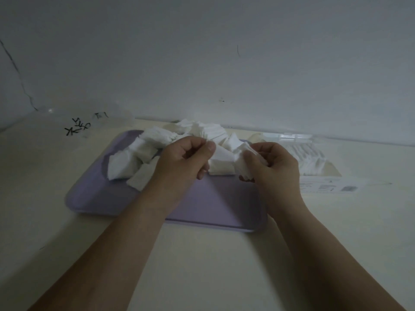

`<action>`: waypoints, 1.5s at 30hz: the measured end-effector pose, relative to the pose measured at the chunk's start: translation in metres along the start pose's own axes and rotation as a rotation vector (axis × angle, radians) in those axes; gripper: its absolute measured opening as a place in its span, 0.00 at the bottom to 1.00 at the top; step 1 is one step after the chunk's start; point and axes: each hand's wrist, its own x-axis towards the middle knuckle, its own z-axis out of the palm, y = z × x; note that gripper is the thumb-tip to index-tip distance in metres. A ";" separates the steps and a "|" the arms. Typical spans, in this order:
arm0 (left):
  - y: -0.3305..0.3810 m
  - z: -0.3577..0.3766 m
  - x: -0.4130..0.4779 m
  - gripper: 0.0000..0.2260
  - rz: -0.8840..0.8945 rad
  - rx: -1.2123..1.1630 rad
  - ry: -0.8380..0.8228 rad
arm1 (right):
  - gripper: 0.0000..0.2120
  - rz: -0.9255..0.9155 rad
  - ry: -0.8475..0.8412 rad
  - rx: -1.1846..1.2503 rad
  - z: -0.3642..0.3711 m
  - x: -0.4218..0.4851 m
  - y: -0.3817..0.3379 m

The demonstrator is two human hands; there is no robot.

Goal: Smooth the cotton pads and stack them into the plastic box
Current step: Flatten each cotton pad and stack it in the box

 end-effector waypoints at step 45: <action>-0.017 0.002 -0.001 0.04 0.115 0.589 -0.180 | 0.32 0.016 -0.355 -0.233 0.008 -0.013 -0.007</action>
